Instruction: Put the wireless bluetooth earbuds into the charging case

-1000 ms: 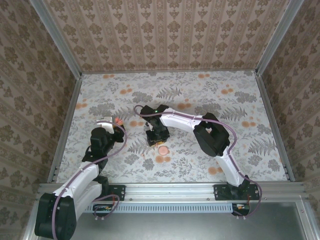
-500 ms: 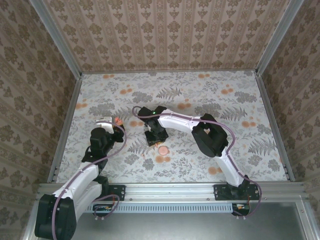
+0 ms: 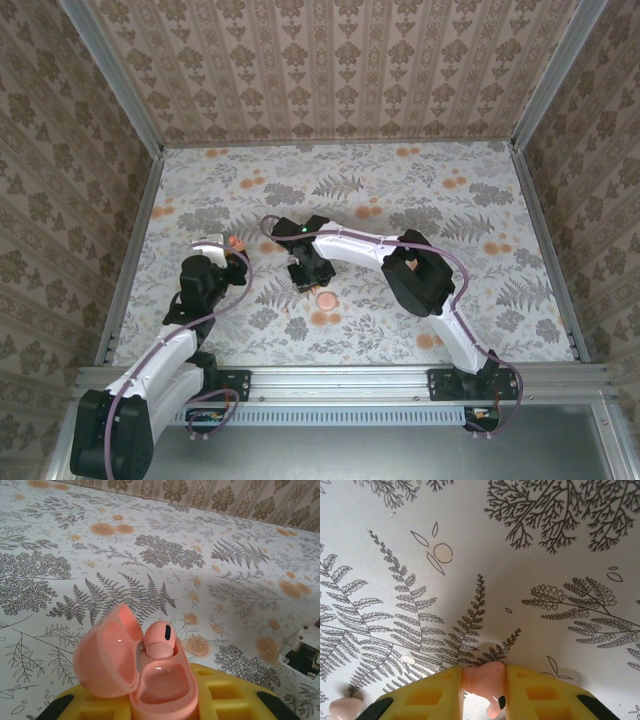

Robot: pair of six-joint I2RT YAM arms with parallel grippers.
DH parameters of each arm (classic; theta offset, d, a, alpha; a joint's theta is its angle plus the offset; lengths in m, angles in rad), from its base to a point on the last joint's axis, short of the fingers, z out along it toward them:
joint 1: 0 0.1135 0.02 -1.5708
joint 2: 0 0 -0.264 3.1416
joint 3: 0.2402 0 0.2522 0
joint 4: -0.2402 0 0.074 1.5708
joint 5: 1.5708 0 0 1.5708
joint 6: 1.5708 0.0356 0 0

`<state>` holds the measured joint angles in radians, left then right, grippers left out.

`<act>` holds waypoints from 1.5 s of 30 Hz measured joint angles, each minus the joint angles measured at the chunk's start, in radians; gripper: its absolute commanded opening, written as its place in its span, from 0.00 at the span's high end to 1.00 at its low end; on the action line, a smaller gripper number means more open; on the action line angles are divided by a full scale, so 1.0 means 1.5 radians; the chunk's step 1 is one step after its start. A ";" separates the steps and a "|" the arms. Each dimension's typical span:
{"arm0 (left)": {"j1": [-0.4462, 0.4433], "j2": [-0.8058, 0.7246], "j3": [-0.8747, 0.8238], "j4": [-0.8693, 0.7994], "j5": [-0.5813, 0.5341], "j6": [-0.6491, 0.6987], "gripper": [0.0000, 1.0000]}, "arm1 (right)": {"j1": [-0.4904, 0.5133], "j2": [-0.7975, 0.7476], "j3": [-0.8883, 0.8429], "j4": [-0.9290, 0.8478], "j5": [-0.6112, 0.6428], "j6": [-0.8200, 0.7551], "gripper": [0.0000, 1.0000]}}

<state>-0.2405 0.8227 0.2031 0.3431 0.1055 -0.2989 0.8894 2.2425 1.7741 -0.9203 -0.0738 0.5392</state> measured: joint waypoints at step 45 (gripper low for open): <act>-0.226 0.453 0.054 0.601 0.282 0.185 0.81 | -0.119 -0.609 -0.679 0.859 -0.072 -0.114 0.75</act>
<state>-0.5789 1.5017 0.2844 1.2453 0.5289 -0.0216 0.7113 1.3285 0.7551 0.3687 -0.1825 0.3679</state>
